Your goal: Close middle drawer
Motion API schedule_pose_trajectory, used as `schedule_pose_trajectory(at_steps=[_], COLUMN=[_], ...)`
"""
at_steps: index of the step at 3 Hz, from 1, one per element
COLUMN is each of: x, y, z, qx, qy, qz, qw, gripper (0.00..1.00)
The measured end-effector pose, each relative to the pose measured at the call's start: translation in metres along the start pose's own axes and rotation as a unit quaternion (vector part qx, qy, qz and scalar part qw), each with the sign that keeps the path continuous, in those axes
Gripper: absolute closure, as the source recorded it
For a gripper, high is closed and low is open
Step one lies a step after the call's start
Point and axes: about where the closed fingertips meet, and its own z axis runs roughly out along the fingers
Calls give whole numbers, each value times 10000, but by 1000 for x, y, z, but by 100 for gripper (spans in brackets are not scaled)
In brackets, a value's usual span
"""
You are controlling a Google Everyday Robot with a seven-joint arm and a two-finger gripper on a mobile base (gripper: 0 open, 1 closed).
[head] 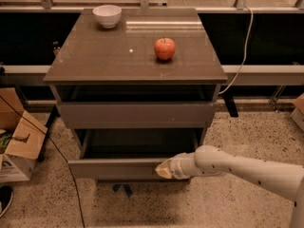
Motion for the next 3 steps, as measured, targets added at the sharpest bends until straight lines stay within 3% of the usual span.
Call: schedule_pose_trajectory(at_steps=[1, 3], x=[0, -51], y=[0, -28], z=[0, 8], qx=[0, 128], qy=[0, -508], qz=[0, -257], qw=[10000, 9983], gripper=[81, 35])
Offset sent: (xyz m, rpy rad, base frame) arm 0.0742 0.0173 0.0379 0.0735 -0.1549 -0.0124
